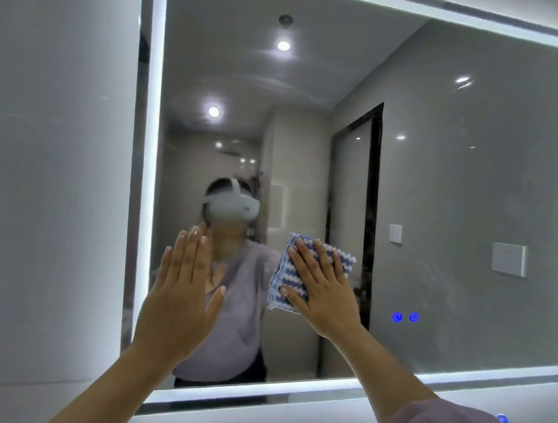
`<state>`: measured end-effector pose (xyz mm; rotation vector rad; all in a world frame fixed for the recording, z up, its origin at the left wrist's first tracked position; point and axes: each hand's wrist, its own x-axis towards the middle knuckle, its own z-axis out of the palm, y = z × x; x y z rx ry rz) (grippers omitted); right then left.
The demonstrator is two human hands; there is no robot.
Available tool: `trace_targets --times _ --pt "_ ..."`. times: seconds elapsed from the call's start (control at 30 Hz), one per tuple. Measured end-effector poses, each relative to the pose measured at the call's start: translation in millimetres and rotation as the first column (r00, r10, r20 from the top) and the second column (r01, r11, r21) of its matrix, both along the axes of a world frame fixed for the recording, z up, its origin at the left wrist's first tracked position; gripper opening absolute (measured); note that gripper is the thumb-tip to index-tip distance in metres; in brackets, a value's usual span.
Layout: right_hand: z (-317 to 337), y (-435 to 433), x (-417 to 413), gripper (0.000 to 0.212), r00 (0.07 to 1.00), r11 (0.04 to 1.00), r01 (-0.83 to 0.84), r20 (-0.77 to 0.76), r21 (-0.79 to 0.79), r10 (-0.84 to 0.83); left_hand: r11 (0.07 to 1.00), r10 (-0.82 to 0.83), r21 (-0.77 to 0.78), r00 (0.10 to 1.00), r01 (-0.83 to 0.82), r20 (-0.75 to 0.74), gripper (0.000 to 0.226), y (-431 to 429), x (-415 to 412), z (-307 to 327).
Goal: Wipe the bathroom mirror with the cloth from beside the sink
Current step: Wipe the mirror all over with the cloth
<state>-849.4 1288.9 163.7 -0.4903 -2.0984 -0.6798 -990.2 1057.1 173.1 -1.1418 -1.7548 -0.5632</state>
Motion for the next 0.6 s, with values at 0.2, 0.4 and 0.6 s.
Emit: trace_targets --times 0.2,0.4,0.6 --pt "8.9 51.2 48.3 0.068 0.999 0.998 -0.029 0.036 0.046 0.027 0.998 0.062 -0.032 0.998 -0.061 0.005 0.070 39.7 44.7 -14.9" --pt "14.1 83.9 70.9 0.069 0.994 0.989 -0.104 0.051 0.102 0.099 0.990 0.136 -0.045 0.987 -0.132 0.090 0.072 63.1 64.7 -39.6" --pt "21.6 113.7 98.3 0.070 0.994 0.987 -0.104 0.036 0.123 0.100 0.971 0.205 -0.134 0.977 -0.196 0.056 0.075 58.1 61.9 -47.5"
